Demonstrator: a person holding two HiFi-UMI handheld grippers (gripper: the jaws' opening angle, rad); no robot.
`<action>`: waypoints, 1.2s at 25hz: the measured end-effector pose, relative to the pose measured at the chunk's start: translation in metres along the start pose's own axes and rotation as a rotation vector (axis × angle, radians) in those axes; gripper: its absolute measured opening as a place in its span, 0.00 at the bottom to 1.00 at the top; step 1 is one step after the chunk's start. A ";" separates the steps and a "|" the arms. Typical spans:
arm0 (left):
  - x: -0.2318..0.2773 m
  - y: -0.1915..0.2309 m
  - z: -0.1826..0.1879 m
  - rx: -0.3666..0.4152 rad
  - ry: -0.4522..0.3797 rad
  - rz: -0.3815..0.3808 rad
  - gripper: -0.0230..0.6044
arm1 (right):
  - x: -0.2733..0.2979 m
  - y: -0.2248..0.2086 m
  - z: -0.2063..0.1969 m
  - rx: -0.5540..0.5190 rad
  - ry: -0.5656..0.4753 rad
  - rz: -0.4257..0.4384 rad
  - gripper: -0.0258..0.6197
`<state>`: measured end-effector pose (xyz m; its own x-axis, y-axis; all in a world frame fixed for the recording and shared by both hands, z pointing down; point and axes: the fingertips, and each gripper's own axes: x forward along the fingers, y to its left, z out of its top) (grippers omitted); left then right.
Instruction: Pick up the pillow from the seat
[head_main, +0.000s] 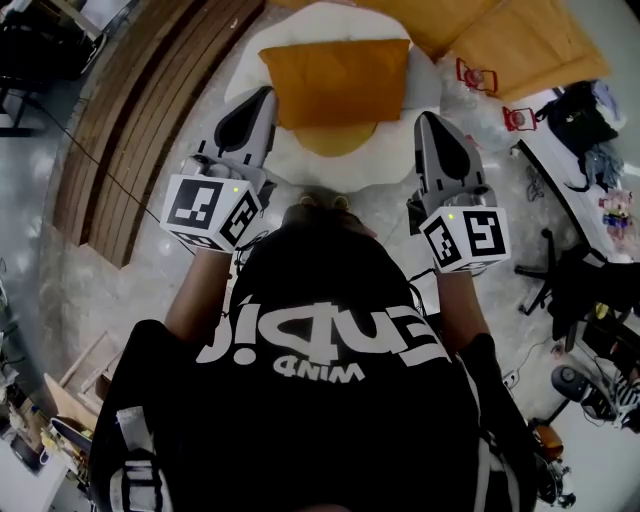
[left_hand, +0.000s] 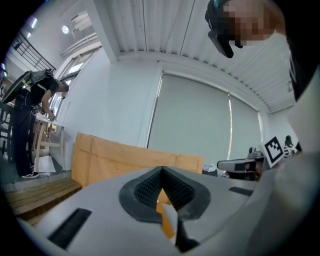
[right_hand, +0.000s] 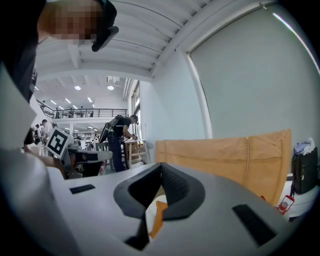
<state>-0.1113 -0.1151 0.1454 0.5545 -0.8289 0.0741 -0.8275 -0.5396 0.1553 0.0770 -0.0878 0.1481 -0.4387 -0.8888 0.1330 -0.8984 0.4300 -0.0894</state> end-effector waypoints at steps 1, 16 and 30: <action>0.004 0.001 0.002 0.002 -0.002 0.003 0.05 | 0.004 -0.003 0.002 -0.004 -0.004 0.006 0.07; 0.059 0.020 -0.019 -0.022 0.055 0.057 0.05 | 0.055 -0.037 -0.022 0.026 0.004 0.097 0.07; 0.117 0.054 -0.098 -0.046 0.128 0.111 0.05 | 0.099 -0.096 -0.097 0.019 0.101 0.077 0.07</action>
<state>-0.0821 -0.2265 0.2589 0.4687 -0.8561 0.2178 -0.8811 -0.4356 0.1843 0.1178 -0.2014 0.2657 -0.5076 -0.8321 0.2234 -0.8615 0.4928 -0.1220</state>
